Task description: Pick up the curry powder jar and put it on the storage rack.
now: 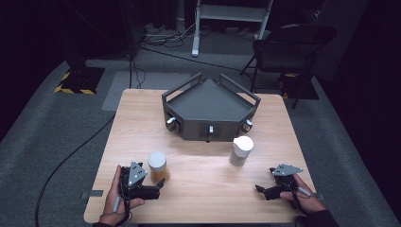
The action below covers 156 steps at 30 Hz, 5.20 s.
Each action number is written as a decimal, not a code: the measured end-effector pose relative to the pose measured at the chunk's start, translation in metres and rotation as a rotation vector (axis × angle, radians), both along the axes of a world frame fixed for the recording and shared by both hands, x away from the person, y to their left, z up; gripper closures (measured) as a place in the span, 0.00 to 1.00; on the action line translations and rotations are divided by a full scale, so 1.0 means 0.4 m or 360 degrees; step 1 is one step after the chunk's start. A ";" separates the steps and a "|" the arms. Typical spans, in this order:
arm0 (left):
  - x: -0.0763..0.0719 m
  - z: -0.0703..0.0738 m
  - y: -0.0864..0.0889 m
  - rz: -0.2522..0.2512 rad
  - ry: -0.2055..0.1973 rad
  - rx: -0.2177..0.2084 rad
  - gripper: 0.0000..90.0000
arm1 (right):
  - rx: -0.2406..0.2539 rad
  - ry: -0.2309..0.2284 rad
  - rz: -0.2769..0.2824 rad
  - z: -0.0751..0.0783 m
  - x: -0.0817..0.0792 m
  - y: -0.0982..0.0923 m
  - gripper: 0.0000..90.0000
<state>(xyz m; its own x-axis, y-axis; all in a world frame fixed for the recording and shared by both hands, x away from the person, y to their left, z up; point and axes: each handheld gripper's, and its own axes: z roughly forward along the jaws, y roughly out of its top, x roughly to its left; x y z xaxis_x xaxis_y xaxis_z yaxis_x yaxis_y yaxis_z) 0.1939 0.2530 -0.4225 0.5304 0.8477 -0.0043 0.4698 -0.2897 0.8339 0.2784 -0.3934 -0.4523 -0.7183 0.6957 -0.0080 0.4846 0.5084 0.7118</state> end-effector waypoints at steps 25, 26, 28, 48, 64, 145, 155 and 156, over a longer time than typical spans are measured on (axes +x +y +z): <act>0.054 -0.024 -0.021 0.0072 -0.0011 -0.0163 0.19 | 0.0001 0.0000 -0.0001 0.000 0.000 0.000 0.00; 0.054 -0.025 -0.023 0.0078 -0.0019 -0.0164 0.22 | 0.0001 0.0001 -0.0001 0.000 0.000 0.000 0.00; 0.056 -0.027 -0.020 0.0070 -0.0016 -0.0183 0.28 | 0.0001 0.0000 0.0000 0.000 0.000 0.000 0.00; 0.061 -0.005 -0.041 0.0044 -0.0034 -0.0081 0.39 | 0.0001 0.0000 0.0000 0.000 0.000 0.000 0.00; 0.080 0.024 -0.051 0.0043 -0.0040 -0.0087 0.39 | 0.0001 0.0000 0.0003 0.000 0.000 -0.001 0.00; 0.397 0.412 -0.311 0.0042 -0.0298 -0.0077 0.39 | 0.0002 0.0001 0.0006 0.000 0.000 -0.003 0.00; 0.457 0.398 -0.324 0.0061 -0.0278 -0.0103 0.39 | 0.0002 0.0000 0.0007 0.000 0.000 -0.003 0.00; 0.462 0.395 -0.325 0.0065 -0.0276 -0.0104 0.39 | 0.0001 -0.0002 0.0007 0.000 0.000 -0.003 0.00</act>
